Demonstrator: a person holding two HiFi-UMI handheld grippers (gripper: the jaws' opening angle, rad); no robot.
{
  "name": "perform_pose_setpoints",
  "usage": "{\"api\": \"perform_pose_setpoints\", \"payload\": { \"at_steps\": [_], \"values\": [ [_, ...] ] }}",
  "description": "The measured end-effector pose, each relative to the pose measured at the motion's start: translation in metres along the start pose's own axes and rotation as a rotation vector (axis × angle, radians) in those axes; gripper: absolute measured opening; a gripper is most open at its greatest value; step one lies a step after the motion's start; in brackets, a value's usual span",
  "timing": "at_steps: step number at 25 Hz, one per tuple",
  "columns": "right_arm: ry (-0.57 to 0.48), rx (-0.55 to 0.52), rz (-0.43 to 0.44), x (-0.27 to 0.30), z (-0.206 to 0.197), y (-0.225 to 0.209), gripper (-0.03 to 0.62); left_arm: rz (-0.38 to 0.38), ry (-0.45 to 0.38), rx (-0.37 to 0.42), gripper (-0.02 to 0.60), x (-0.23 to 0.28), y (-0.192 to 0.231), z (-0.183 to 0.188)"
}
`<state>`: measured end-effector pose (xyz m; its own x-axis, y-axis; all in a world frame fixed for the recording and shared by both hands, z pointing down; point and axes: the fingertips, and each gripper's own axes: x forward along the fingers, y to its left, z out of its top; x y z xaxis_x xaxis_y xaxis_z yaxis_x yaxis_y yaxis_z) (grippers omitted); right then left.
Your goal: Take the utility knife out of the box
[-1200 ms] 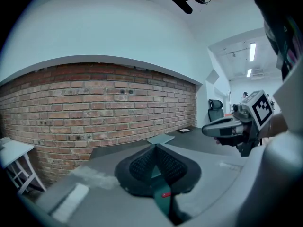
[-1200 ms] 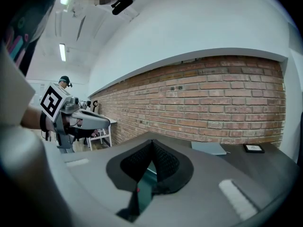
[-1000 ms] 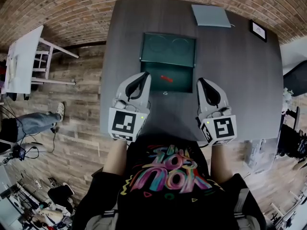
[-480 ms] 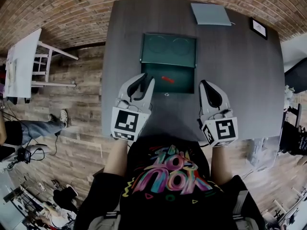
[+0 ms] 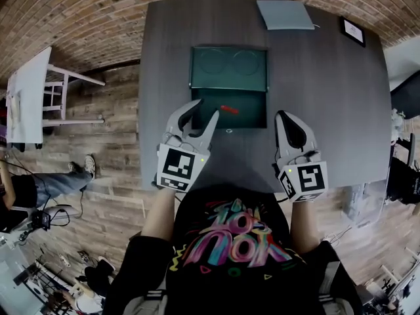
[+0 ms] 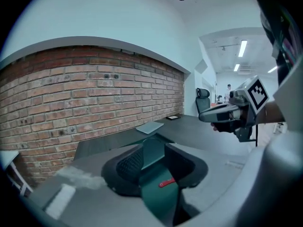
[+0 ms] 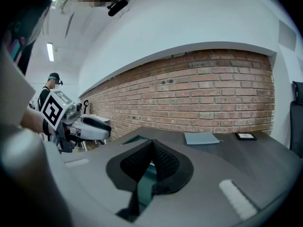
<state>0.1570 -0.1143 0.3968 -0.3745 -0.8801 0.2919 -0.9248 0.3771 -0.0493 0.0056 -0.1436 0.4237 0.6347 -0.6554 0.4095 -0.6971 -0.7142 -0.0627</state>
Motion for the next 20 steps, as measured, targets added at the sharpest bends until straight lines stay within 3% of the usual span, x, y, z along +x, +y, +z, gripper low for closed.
{"api": "perform_pose_setpoints", "payload": {
  "at_steps": [11,16,20],
  "values": [
    [0.030,0.039,-0.047,-0.004,-0.014,-0.009,0.000,-0.178,0.117,0.112,0.180,0.034,-0.019,-0.027],
    [0.037,0.057,-0.073,-0.010,-0.020,-0.017,0.000,-0.237,0.184,0.104,0.190,0.047,-0.030,-0.051],
    [0.043,0.064,-0.085,-0.016,-0.024,-0.021,0.000,-0.291,0.237,0.148,0.200,0.056,-0.041,-0.064]
  ]
}}
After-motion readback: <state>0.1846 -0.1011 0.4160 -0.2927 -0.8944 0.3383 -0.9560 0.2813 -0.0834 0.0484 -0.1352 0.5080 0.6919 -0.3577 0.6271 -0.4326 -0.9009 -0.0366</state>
